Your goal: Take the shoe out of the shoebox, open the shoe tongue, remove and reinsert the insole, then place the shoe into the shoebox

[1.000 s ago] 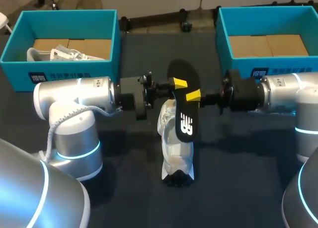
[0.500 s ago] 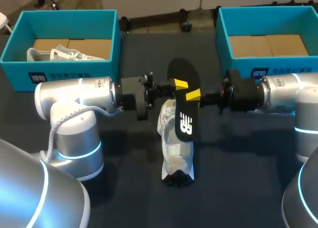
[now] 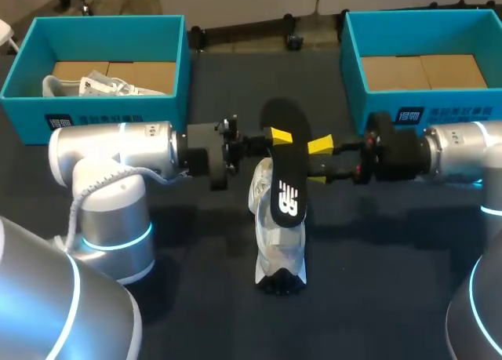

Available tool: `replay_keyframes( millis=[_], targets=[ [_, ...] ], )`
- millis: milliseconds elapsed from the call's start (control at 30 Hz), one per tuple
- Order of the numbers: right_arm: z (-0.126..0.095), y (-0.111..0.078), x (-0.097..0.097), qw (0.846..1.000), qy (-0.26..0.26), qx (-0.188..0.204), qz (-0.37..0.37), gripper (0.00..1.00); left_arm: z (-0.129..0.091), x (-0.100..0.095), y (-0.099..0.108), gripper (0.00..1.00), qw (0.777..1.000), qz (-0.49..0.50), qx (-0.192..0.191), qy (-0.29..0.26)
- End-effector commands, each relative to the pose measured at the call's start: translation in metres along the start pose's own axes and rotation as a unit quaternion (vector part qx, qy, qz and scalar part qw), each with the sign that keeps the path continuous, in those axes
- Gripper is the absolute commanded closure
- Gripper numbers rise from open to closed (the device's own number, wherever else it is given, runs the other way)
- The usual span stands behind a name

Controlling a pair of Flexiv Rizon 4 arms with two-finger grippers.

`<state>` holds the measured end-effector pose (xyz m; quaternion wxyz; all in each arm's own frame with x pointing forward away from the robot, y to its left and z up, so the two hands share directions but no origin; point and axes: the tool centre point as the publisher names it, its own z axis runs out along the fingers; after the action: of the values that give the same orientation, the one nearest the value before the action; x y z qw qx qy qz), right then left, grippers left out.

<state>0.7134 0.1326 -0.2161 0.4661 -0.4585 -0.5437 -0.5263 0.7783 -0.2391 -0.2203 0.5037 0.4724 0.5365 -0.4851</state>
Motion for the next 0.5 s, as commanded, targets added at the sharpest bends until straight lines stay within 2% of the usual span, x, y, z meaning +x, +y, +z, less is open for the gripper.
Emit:
replay_keyframes(
  millis=[33, 167, 300, 400, 433, 500],
  targets=[
    [-0.023, -0.006, 0.004, 1.000, -0.012, 0.017, -0.005, 0.00, -0.022, -0.008, -0.012, 1.00, 1.000, -0.013, 0.010, 0.014],
    [-0.035, -0.010, 0.004, 0.999, -0.026, 0.033, -0.019, 0.00, -0.033, -0.013, -0.025, 1.00, 0.999, -0.029, 0.022, 0.024],
    [-0.046, -0.016, -0.001, 0.996, -0.047, 0.069, -0.033, 0.00, -0.042, -0.014, -0.045, 1.00, 0.996, -0.059, 0.042, 0.044],
    [-0.051, -0.020, -0.005, 0.994, -0.040, 0.093, -0.044, 0.00, -0.046, -0.014, -0.056, 1.00, 0.994, -0.073, 0.049, 0.058],
    [-0.053, -0.024, -0.011, 0.992, -0.036, 0.115, -0.024, 0.00, -0.049, -0.015, -0.063, 1.00, 0.993, -0.084, 0.055, 0.066],
    [-0.053, -0.024, -0.011, 0.992, -0.036, 0.115, -0.024, 0.00, -0.053, -0.015, -0.070, 1.00, 0.991, -0.096, 0.060, 0.071]
  ],
)
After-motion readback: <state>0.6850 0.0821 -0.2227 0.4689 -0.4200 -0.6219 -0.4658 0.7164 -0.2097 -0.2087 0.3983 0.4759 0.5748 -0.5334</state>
